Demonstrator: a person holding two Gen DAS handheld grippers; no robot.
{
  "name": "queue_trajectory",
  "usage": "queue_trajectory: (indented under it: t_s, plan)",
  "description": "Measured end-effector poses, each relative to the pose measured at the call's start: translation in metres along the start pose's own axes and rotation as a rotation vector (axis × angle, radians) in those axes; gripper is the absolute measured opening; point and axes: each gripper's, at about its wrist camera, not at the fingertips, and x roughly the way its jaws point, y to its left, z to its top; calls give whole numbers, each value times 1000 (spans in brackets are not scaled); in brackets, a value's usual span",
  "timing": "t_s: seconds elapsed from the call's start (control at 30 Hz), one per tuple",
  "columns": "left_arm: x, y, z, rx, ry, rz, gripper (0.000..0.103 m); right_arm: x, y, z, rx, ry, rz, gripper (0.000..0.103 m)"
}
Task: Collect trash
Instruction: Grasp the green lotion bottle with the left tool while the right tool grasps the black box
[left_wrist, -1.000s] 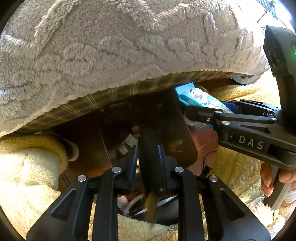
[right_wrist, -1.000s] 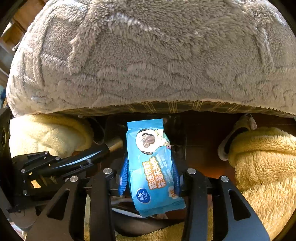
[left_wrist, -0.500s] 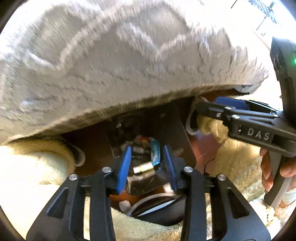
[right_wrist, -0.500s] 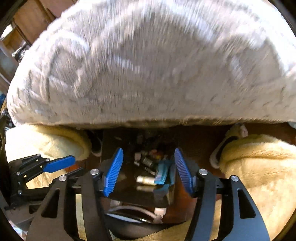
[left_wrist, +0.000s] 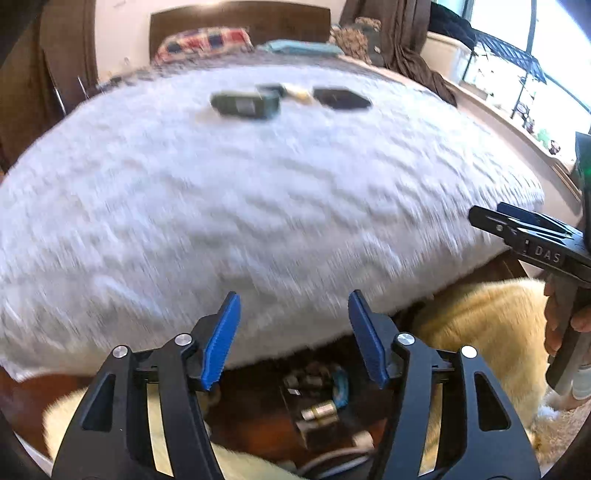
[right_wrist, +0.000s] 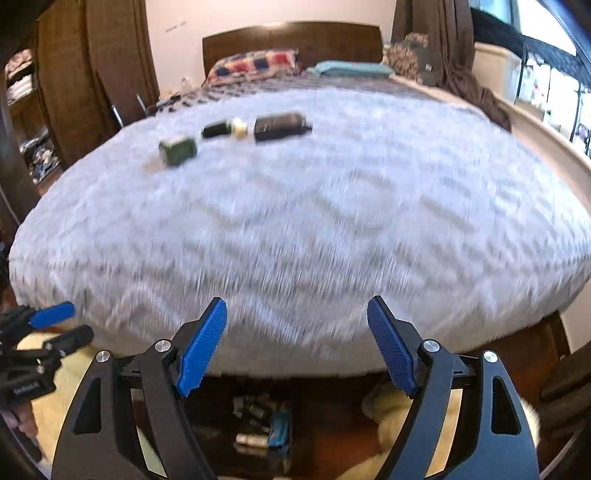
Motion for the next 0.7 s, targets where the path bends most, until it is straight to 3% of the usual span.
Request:
queue_trajectory:
  t_s: [0.37,0.7]
  plan:
    - [30,25,81,-33,-58,82,63,53,-1,77,8,-21,-27,79]
    - [70,38,137,-56,-51,109,65,124,16,144,30,12,51,82]
